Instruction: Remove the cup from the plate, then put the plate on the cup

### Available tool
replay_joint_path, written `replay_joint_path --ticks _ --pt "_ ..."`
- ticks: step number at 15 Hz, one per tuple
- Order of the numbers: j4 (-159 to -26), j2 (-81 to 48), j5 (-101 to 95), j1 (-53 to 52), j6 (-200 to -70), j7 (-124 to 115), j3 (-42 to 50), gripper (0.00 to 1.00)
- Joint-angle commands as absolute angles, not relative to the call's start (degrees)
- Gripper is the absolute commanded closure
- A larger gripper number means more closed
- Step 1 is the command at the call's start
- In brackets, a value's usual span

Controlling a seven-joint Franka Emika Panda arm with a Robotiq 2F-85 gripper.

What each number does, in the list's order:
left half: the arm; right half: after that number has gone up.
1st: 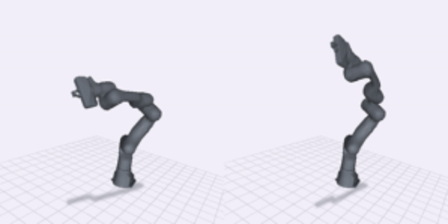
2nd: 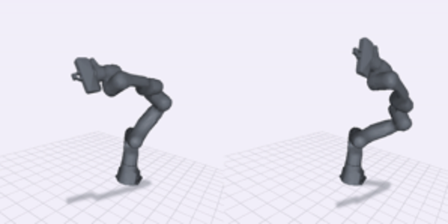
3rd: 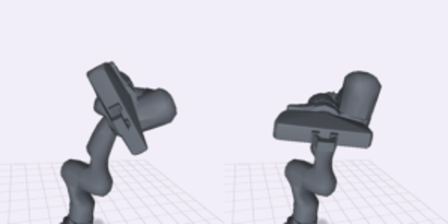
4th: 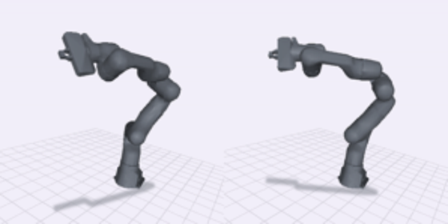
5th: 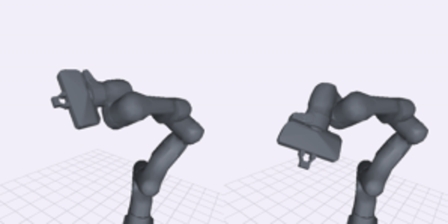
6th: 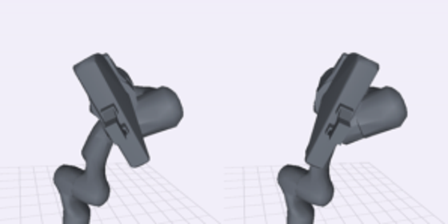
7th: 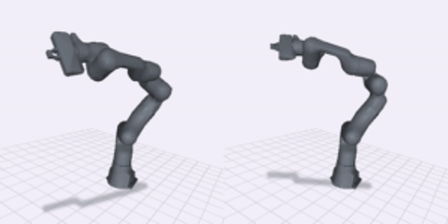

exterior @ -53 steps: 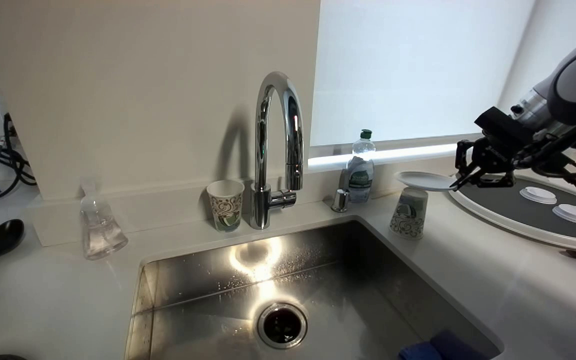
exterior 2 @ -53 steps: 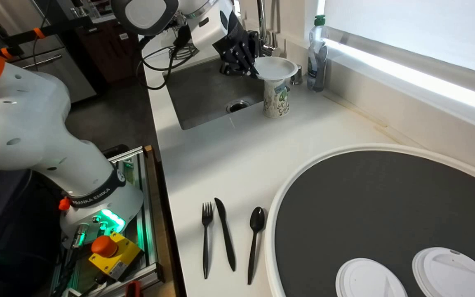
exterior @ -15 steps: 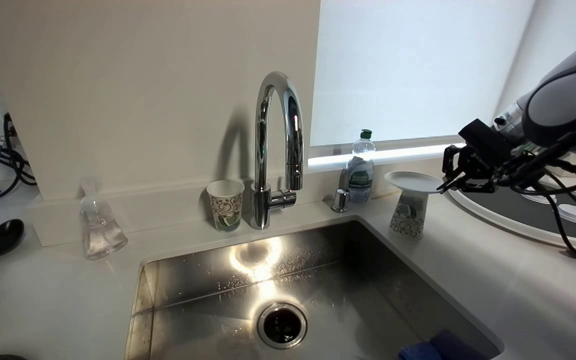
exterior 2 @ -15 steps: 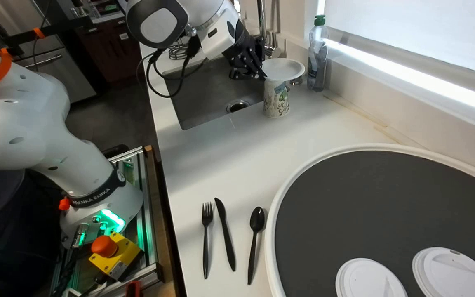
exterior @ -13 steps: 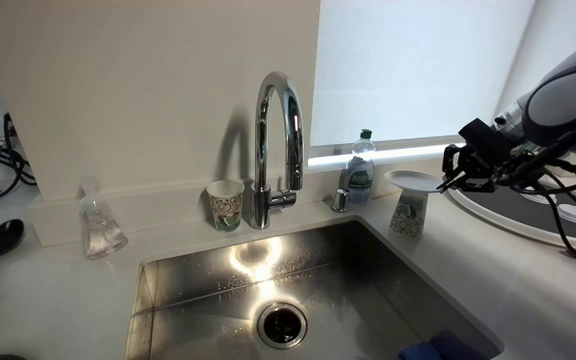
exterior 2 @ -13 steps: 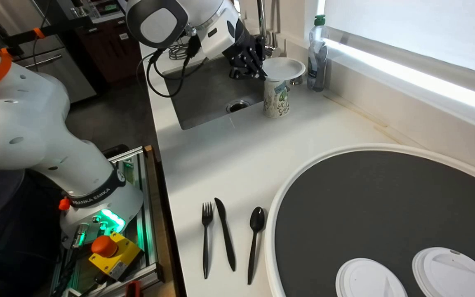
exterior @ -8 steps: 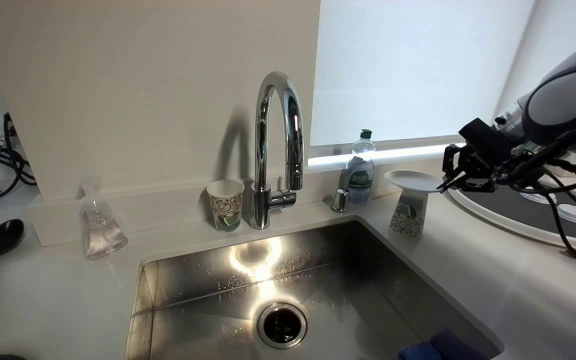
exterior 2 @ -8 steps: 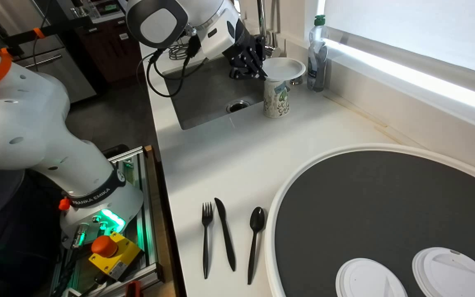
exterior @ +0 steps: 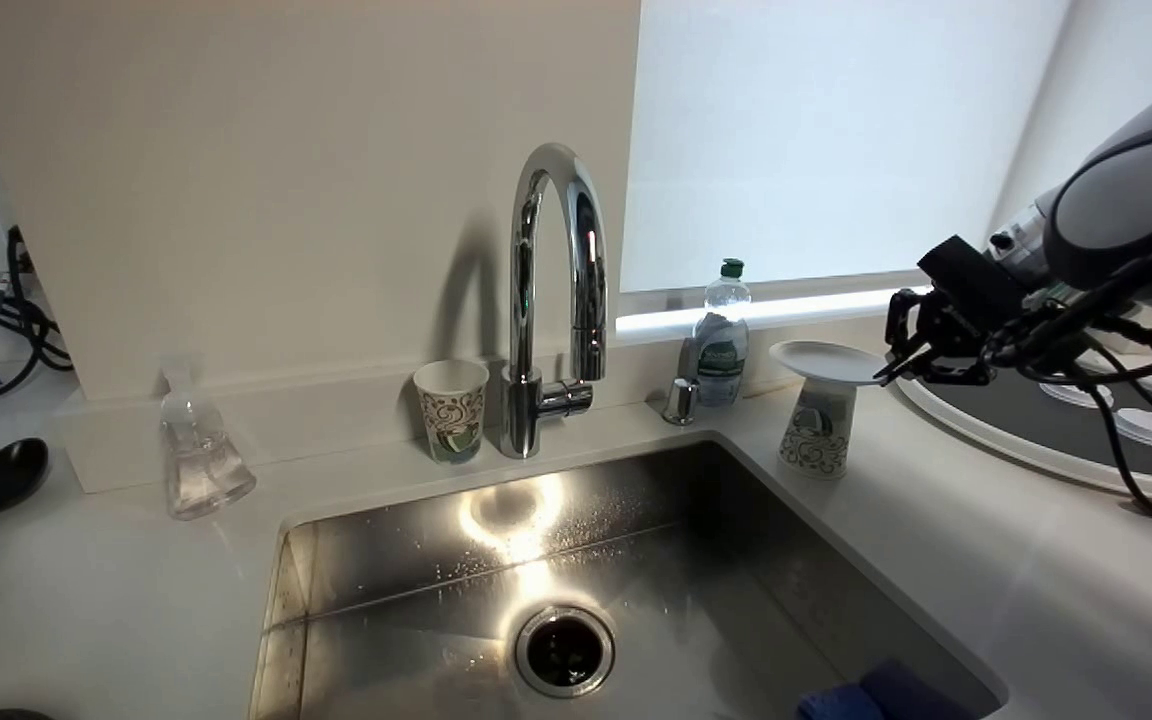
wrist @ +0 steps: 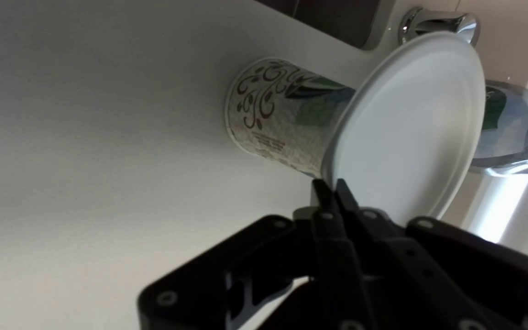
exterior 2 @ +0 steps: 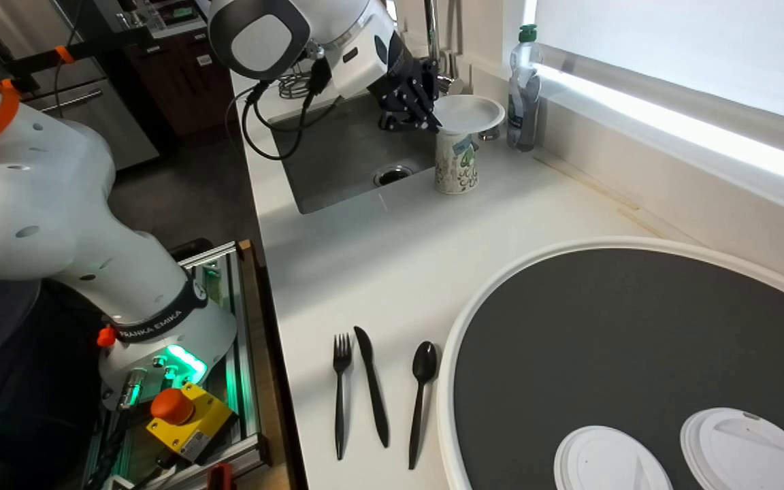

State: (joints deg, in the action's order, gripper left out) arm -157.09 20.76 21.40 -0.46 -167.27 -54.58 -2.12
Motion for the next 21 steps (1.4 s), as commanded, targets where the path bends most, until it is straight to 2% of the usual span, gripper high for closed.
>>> replay_joint_path --ticks 1,21 --pt "-157.32 20.69 23.87 -1.93 -167.22 -52.85 -1.37 0.99" --pt "-157.15 19.87 23.10 -0.39 -167.24 -53.25 -1.64 0.99"
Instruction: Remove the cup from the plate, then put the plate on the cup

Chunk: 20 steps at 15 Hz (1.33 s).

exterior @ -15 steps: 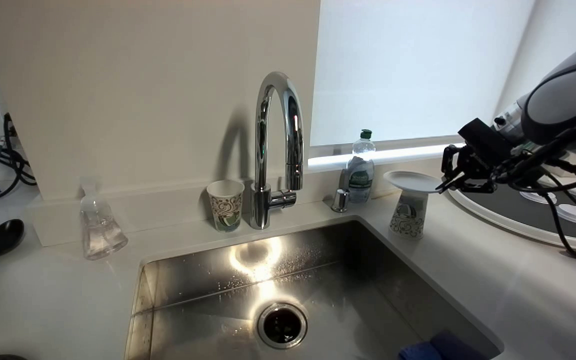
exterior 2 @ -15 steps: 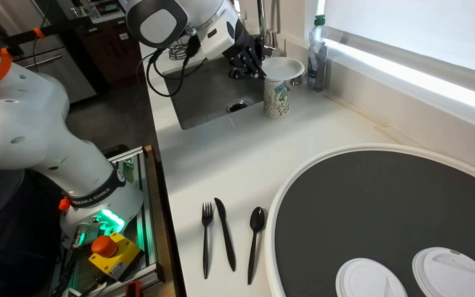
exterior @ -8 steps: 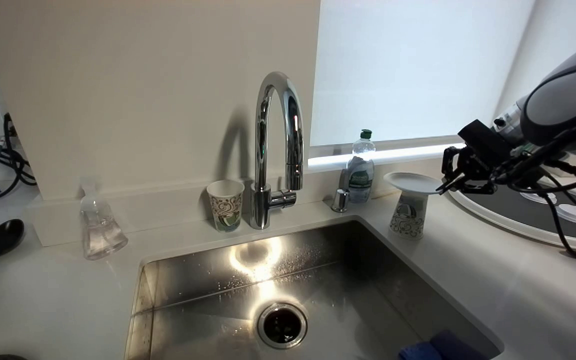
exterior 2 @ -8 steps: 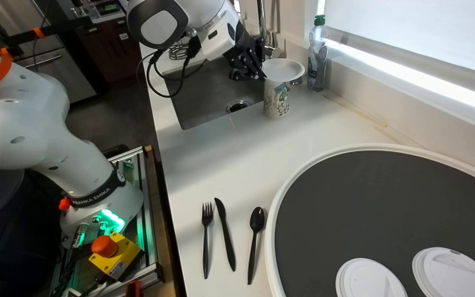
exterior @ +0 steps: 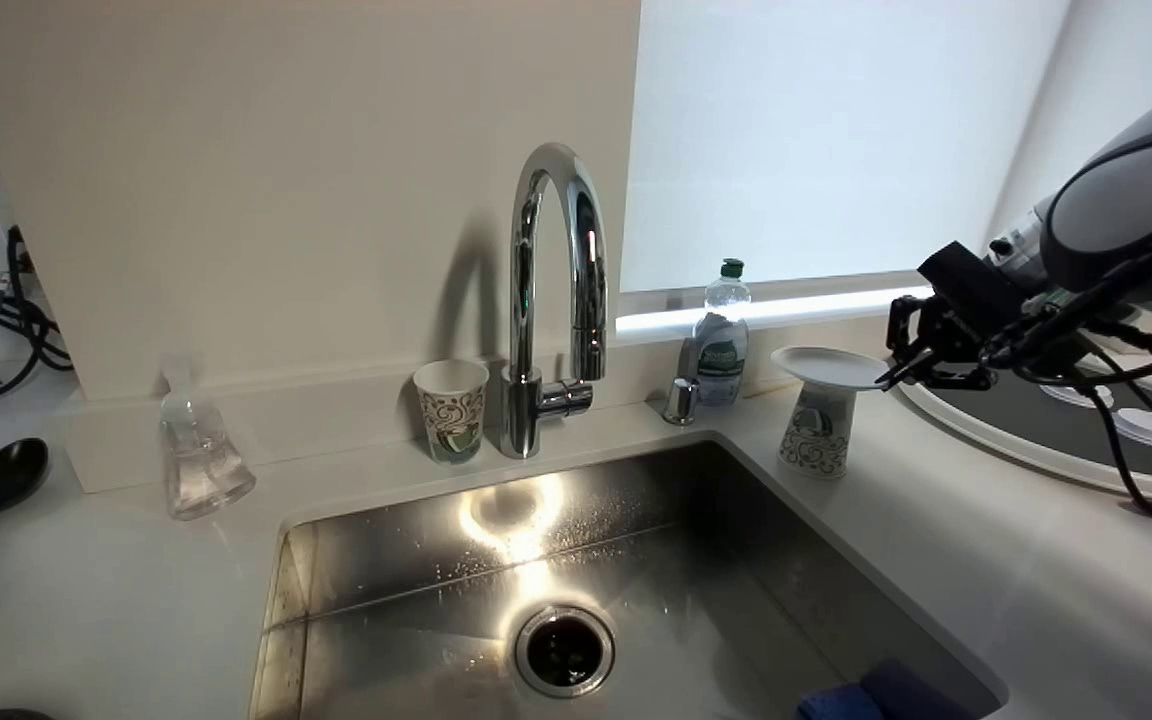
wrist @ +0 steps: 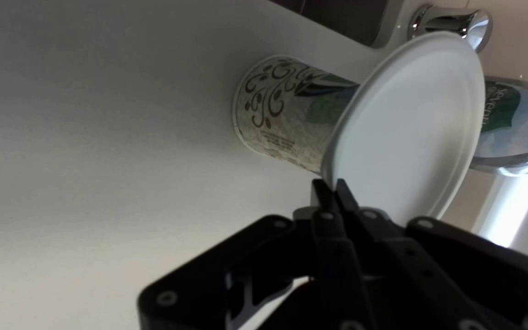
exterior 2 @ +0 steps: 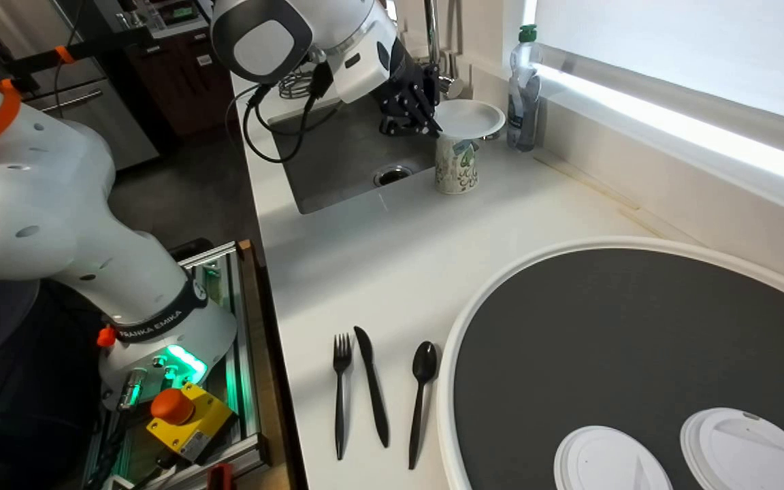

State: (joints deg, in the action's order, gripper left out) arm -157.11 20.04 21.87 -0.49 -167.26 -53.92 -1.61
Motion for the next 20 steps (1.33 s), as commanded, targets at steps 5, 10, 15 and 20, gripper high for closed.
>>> replay_joint_path --ticks 5,10,15,20 --pt "-157.16 19.84 23.09 -0.48 -167.25 -53.08 -1.61 0.99" --pt "-157.16 19.83 22.99 -0.38 -167.16 -53.05 -1.59 0.99" --pt "-157.15 19.79 22.69 -0.16 -166.99 -53.08 -1.71 0.51" --pt "-157.15 19.81 22.70 -0.15 -167.05 -53.02 -1.71 0.14"
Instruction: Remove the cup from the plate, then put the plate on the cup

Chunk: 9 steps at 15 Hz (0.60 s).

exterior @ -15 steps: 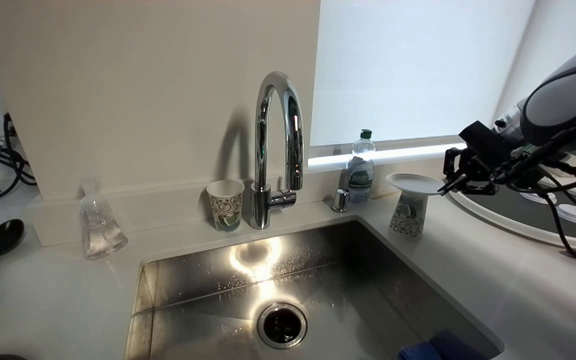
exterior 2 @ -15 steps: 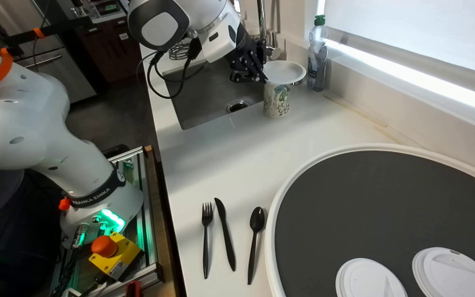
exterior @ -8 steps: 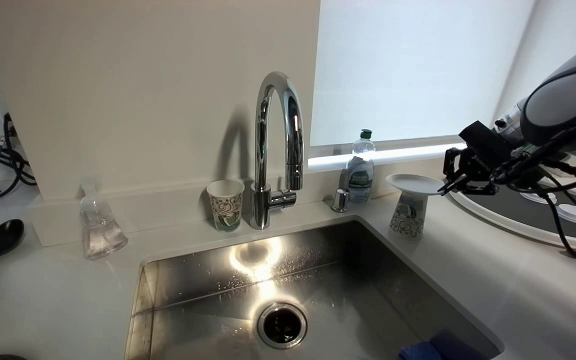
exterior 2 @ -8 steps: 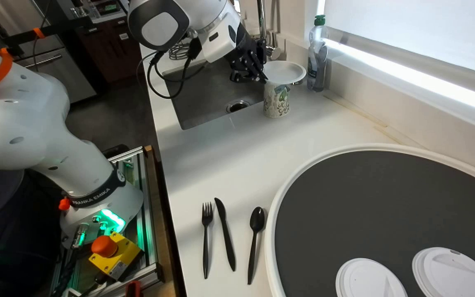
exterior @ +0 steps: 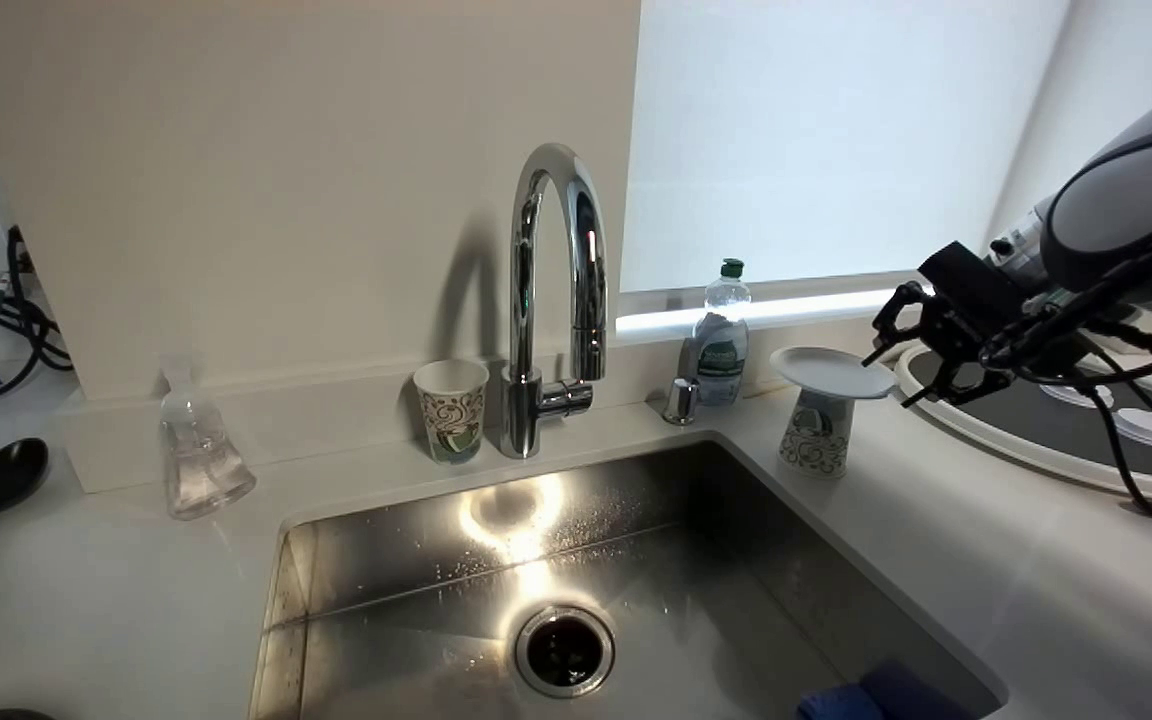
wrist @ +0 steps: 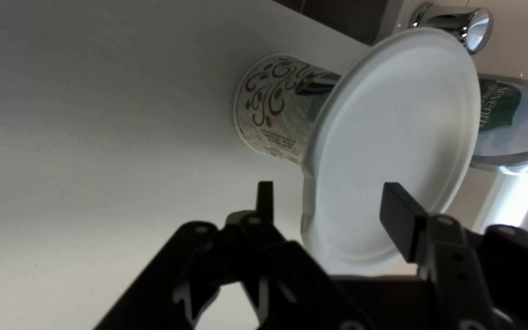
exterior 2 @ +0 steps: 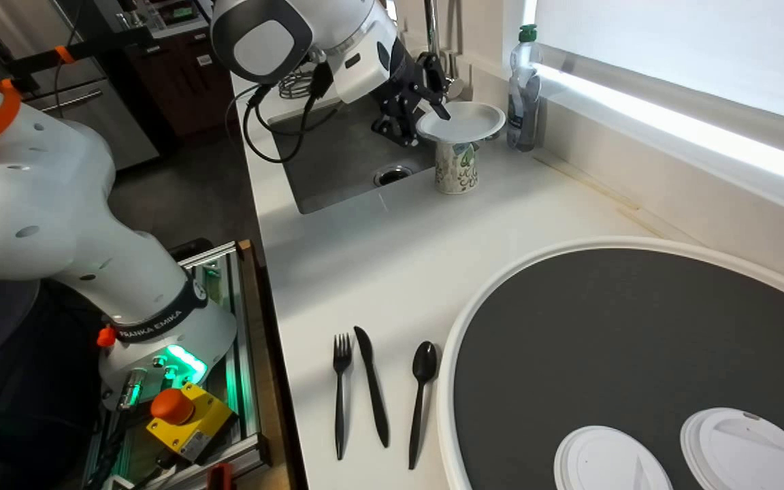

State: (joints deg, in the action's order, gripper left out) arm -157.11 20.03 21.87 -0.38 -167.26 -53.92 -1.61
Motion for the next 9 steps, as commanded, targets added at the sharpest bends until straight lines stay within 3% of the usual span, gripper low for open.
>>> replay_joint_path --ticks 1,2,9 --pt "-157.15 19.82 22.70 -0.15 -167.03 -53.01 -1.71 0.05" --pt "-157.15 19.87 22.69 -0.15 -167.00 -52.99 -1.72 0.00" --pt "-157.31 22.10 23.16 -1.55 -163.91 -48.54 -0.11 0.00"
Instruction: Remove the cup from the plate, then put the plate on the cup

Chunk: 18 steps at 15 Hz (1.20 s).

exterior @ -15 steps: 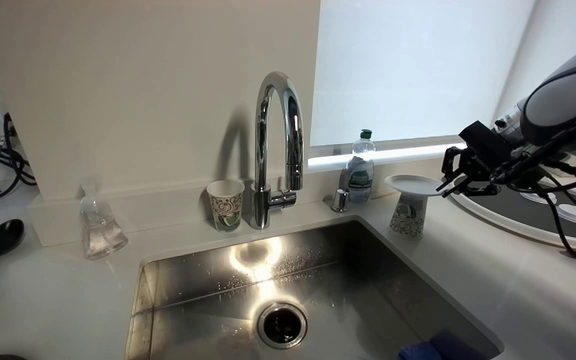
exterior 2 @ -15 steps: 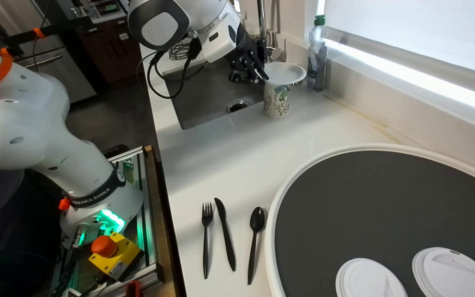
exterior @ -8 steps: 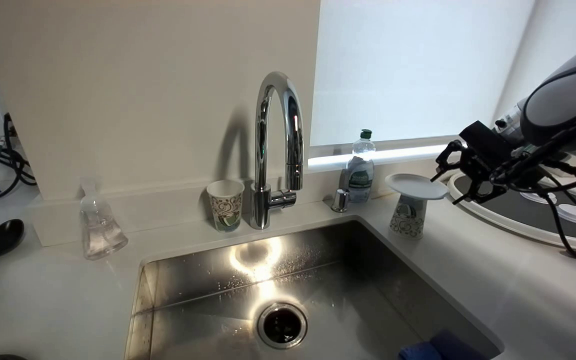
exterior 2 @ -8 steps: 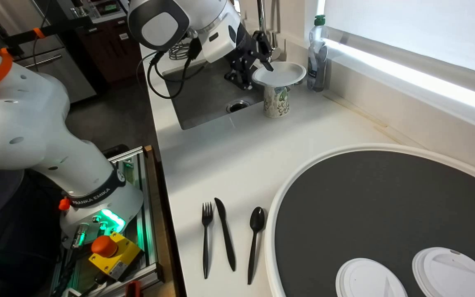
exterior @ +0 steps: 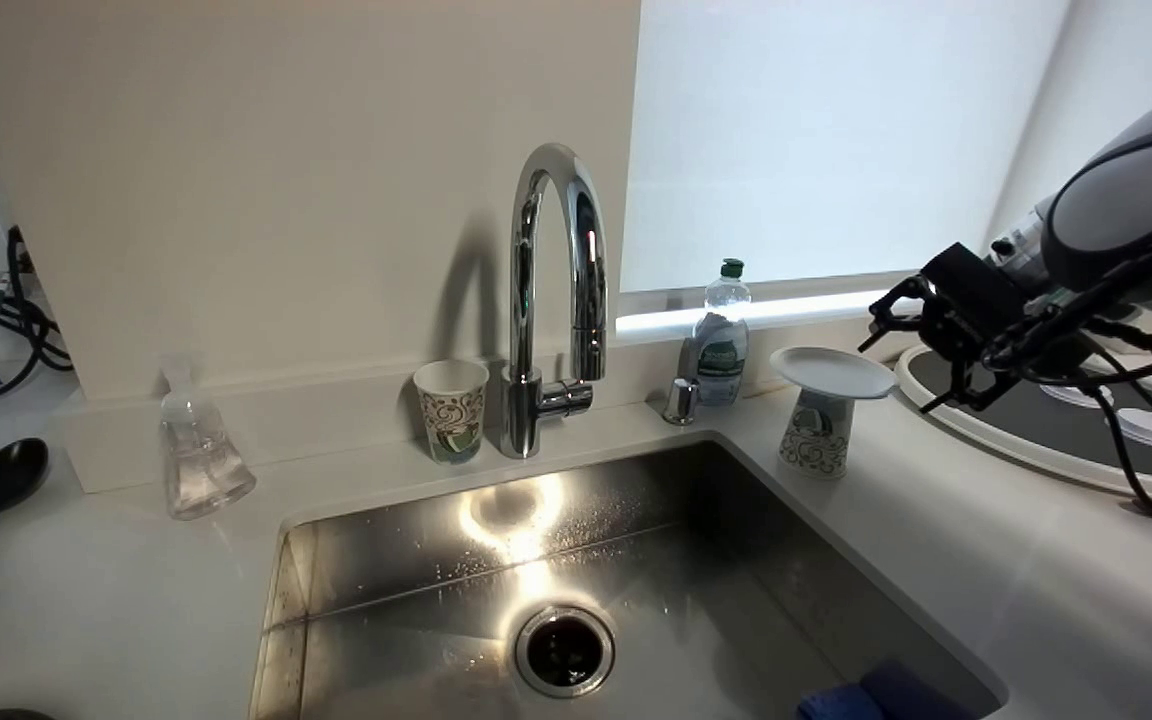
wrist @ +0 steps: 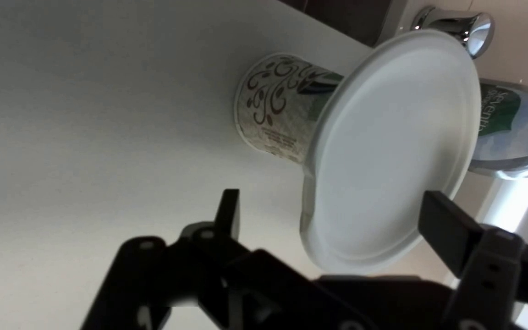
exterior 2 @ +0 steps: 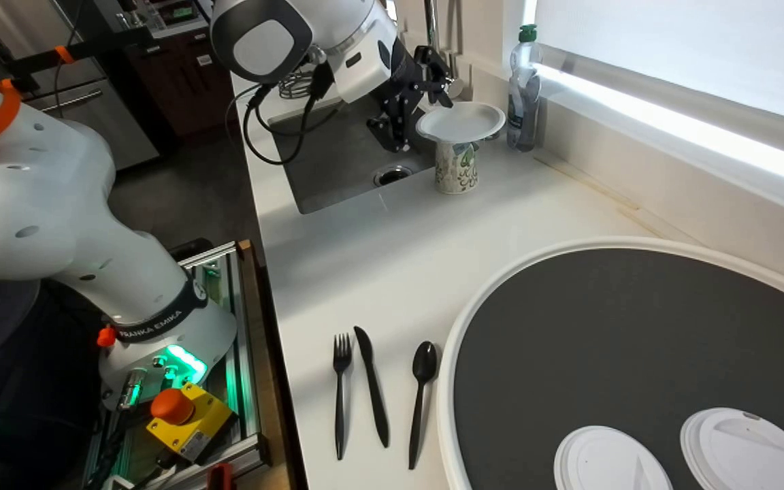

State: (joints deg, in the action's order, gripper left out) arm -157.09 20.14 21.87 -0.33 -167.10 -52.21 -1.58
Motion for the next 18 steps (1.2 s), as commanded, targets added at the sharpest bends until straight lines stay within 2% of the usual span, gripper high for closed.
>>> replay_joint_path --ticks 1,7,18 --pt "-157.54 22.81 23.39 -2.04 -163.20 -46.79 0.46 0.00" --pt "-157.73 26.89 19.02 1.25 -155.53 -39.31 -0.31 0.00" --pt "-157.90 36.25 15.20 -0.44 -138.06 -23.37 -3.58 0.00"
